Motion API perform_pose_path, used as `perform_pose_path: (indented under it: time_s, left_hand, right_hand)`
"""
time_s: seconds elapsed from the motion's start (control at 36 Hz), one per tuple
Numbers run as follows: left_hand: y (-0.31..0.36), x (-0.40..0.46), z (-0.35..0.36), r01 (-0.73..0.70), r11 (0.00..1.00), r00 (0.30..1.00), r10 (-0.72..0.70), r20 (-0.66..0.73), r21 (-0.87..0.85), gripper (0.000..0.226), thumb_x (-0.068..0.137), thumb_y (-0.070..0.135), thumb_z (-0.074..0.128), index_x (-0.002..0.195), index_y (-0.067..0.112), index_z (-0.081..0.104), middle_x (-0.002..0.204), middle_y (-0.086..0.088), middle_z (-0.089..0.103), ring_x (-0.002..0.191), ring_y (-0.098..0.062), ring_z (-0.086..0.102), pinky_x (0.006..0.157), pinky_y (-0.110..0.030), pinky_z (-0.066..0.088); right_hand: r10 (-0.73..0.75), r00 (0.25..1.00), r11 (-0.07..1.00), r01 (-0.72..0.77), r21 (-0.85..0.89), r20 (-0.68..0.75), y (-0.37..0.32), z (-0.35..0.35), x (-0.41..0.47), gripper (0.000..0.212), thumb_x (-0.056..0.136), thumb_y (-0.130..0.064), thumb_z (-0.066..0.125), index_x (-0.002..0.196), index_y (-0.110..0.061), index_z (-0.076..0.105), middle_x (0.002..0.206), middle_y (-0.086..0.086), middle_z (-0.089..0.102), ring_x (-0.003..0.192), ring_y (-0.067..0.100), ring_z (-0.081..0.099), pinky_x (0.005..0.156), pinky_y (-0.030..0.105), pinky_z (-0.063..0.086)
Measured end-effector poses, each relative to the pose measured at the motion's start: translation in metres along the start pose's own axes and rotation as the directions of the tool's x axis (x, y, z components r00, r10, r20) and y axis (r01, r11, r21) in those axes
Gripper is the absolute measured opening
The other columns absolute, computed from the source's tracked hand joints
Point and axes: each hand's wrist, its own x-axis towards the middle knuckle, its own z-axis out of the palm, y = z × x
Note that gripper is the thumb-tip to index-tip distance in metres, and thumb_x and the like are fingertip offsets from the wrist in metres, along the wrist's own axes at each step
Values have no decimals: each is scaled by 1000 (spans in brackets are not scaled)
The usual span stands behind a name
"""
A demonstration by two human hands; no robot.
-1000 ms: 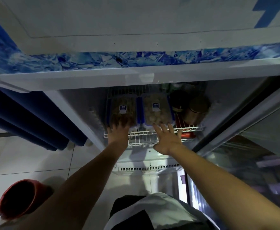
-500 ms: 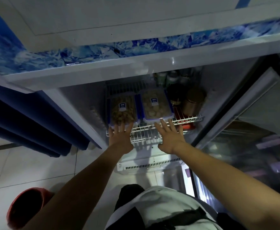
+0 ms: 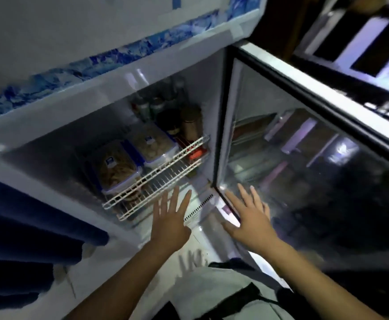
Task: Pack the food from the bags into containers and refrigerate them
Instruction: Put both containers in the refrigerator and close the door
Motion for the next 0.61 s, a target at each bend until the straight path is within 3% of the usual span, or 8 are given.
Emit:
perform_pose_path:
  time_s: [0.08,0.17,0.28,0.36,0.5,0.61]
  left_hand:
    - [30,-9,-2,-146,989,987,145,-69,-8,103,91,51,56,152,36,-26,168,-4,-21,155,-30,-17,122,-51,-8]
    - [61,-23,-5,-275,959,956,266,-128,-64,106,88,53,56,146,43,-33,168,-1,-20,156,-29,-13,124,-50,-5]
    - [109,-45,-22,-422,894,903,397,-166,-154,102,87,45,59,156,42,-16,168,0,-22,155,-30,-17,124,-51,-6]
    - [148,-58,-52,-526,837,843,489,-223,-153,100,89,52,59,156,43,-15,166,1,-27,154,-28,-22,123,-49,-8]
    - [218,-71,-125,-692,711,693,604,-394,-128,95,91,52,59,159,40,-6,169,2,-17,155,-25,-17,122,-48,-9]
    - [271,-66,-177,-727,687,614,648,-451,-3,95,90,56,61,162,33,2,170,-2,-10,155,-31,-9,122,-54,-4]
  right_hand:
    - [50,991,997,-42,65,-123,-2,-24,-65,73,83,-61,44,149,-58,12,167,-12,0,154,19,-10,117,48,13]
    - [145,958,983,-111,149,-246,2,-39,-126,69,85,-56,53,150,-48,30,166,-14,7,154,17,-3,118,50,17]
    - [227,888,965,-150,215,-399,13,-63,-192,66,88,-36,72,146,-41,41,163,-16,14,154,17,2,119,54,18]
    - [202,824,977,-130,170,-530,17,-98,-224,65,89,-38,70,147,-40,41,164,-9,22,154,20,8,118,60,20]
    - [158,718,982,-184,34,-678,30,-166,-247,67,85,-47,60,148,-32,46,162,1,31,152,29,19,115,63,23]
    - [203,729,933,-348,-98,-653,55,-212,-240,66,87,-57,55,149,-36,43,163,1,29,152,29,17,113,57,21]
